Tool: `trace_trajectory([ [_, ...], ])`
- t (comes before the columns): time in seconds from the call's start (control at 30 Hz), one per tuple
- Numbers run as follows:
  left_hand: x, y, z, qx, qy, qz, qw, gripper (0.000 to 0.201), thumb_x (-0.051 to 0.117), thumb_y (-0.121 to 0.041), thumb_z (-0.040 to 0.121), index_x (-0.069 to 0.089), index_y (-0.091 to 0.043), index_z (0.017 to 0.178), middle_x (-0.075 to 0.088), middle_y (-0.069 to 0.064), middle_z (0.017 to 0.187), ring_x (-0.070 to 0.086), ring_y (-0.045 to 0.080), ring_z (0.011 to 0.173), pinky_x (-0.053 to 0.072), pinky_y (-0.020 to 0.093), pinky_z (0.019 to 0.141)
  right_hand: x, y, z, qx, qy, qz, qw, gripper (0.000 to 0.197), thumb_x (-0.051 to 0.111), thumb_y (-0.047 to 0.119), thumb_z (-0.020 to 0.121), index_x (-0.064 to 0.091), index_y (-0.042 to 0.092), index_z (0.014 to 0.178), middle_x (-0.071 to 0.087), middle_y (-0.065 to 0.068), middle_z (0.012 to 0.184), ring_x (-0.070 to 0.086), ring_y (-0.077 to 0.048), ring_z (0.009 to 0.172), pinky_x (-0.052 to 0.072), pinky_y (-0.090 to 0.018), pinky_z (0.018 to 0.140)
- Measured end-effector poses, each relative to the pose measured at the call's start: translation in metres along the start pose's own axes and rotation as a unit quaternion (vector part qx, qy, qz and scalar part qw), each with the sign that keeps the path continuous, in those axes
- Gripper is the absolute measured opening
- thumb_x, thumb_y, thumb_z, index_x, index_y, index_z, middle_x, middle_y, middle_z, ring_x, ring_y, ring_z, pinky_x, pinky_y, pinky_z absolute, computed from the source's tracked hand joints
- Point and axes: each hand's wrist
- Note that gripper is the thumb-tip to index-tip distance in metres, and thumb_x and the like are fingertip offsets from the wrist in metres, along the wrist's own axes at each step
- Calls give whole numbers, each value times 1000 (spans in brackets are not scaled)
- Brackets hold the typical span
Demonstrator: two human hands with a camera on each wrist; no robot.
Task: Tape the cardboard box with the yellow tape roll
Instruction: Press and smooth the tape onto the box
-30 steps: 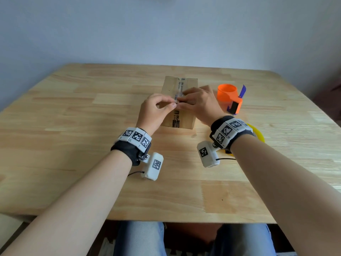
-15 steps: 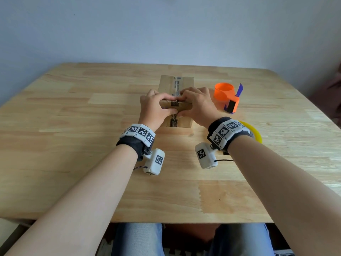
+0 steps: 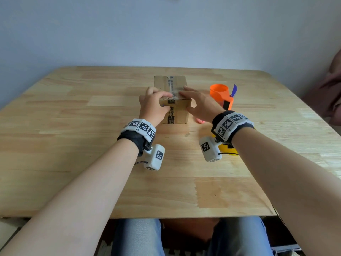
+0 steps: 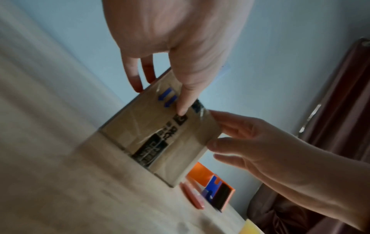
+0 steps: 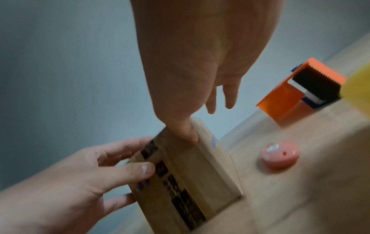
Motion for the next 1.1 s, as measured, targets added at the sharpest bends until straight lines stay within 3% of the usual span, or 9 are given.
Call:
trace_trajectory([
  [0.13, -1, -16, -3, -18, -22, 20, 999, 38, 62, -11, 88, 74, -36, 114, 55, -7, 123, 41, 29, 123, 31, 28, 85, -25, -12, -12, 105, -11, -17, 994, 47, 56, 10, 92, 64, 22, 136, 62, -4, 143, 63, -28, 123, 48, -29, 88],
  [0.23, -2, -28, -9, -45, -64, 13, 997, 36, 57, -10, 88, 74, -34, 108, 58, -3, 126, 41, 29, 122, 37, 32, 88, -39, -23, -25, 221, 81, -82, 968, 17, 61, 25, 92, 69, 11, 97, 71, -9, 99, 67, -32, 93, 48, -32, 71],
  [0.37, 3, -36, -16, -35, -60, -27, 997, 29, 56, -11, 86, 75, -30, 98, 69, -4, 108, 53, 26, 116, 32, 23, 83, -39, -28, -46, 278, 186, -112, 936, 46, 79, 51, 83, 59, 11, 73, 67, -5, 75, 65, -25, 73, 50, -31, 66],
  [0.47, 4, -44, -26, -36, -58, -65, 996, 30, 54, -8, 85, 76, -28, 91, 70, -11, 95, 62, 18, 100, 49, 30, 86, -38, -23, -58, 294, 194, -106, 930, 49, 85, 50, 78, 61, 8, 88, 67, -4, 76, 63, -22, 67, 43, -29, 57],
  [0.53, 4, -51, -33, -69, 2, -102, 992, 27, 56, -5, 89, 75, -24, 94, 68, -11, 94, 63, 9, 88, 54, 26, 78, -37, -19, -65, 303, 191, -94, 929, 61, 88, 42, 77, 54, 6, 112, 64, -5, 80, 60, -21, 67, 43, -30, 55],
  [0.63, 4, -54, -42, -152, 112, -168, 968, 21, 60, -7, 93, 72, -23, 97, 72, 2, 104, 65, 15, 85, 53, 30, 73, -34, -16, -73, 301, 177, -68, 934, 79, 88, 28, 79, 42, 7, 139, 66, -11, 93, 65, -29, 81, 53, -35, 63],
  [0.83, 0, -55, -55, -261, 245, -246, 901, 22, 72, -12, 94, 73, -11, 116, 74, 13, 122, 70, 22, 90, 58, 40, 79, -47, -9, -73, 288, 78, 92, 950, 60, 80, 25, 85, 55, 16, 139, 62, -3, 90, 68, -26, 81, 58, -35, 65],
  [0.97, 5, -52, -63, -235, 322, -238, 886, 38, 76, -34, 91, 71, -11, 121, 74, 9, 120, 69, 24, 103, 55, 43, 89, -54, 8, -70, 296, 55, 286, 910, 48, 76, 19, 92, 59, 18, 137, 72, -14, 100, 74, -28, 82, 63, -38, 69],
  [1.1, 9, -46, -68, -167, 243, -245, 924, 27, 78, -39, 88, 73, -24, 110, 78, 2, 113, 72, 22, 104, 54, 40, 94, -44, 22, -73, 261, 63, 477, 837, 44, 69, 11, 97, 58, 15, 140, 74, -12, 101, 76, -25, 79, 63, -36, 68],
])
Point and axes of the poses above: each hand's wrist, its own z-axis towards the middle knuckle, its own x-axis out of the palm, y = z × x
